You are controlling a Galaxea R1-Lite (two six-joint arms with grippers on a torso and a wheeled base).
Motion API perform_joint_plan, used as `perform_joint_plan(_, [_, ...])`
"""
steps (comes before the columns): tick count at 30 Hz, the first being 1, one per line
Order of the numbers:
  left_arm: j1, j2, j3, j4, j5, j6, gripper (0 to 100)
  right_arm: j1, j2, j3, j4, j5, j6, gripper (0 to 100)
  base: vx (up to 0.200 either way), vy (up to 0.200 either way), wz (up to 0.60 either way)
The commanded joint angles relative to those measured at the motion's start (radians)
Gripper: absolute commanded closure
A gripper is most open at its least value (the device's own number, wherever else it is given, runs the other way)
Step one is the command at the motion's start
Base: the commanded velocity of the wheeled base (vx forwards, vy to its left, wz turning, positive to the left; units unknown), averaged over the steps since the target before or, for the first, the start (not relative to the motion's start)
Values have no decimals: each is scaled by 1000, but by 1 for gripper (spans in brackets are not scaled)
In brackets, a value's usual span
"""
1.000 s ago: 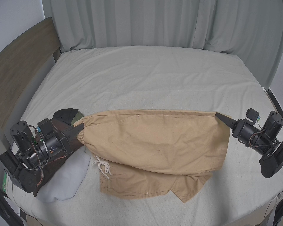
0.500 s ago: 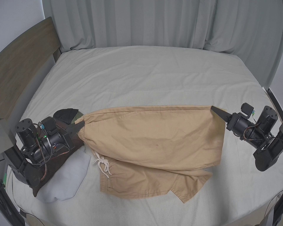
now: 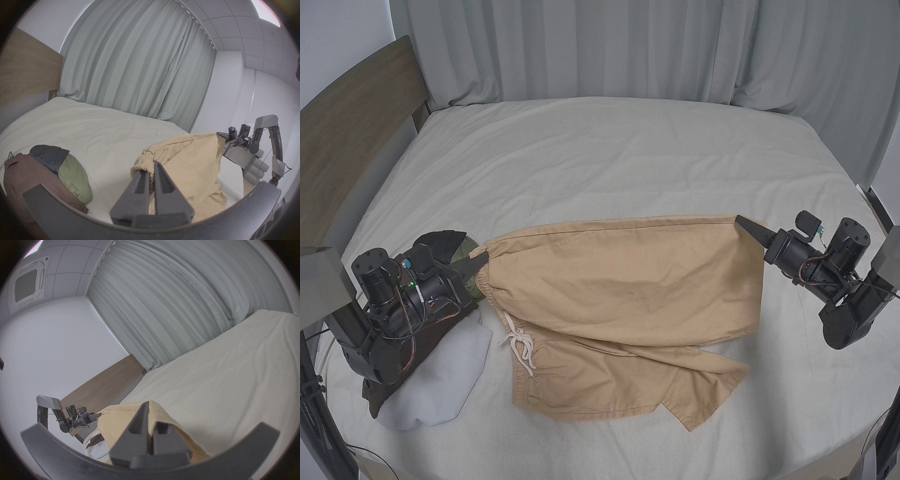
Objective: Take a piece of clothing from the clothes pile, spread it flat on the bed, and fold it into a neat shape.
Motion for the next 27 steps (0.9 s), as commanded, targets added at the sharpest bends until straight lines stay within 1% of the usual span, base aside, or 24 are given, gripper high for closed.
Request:
perform_joint_plan(1, [-5,58,-35,-1,16,-1,100,0,47,-36,0,-1,-1,100,0,0,0])
perform_joint_plan(8, [-13,112,-92,1,22,-6,100,-8,101,-99,0,-6,-2,100,0,0,0])
perform_joint_plan(14, [-22,160,-153,-1,31,-32,100,-9,150,-155,0,-39,-2,100,0,0,0])
perform_joint_plan(18, [-41,186,-187,-1,82,-68,100,-12,199,-211,1,-41,1,100,0,0,0])
perform_joint_plan(22, [-44,204,-225,-1,90,-95,100,-14,227,-252,1,-41,13,100,0,0,0])
perform_joint_plan(27, [-54,270,-310,-1,159,-131,100,-17,268,-320,1,-42,47,100,0,0,0])
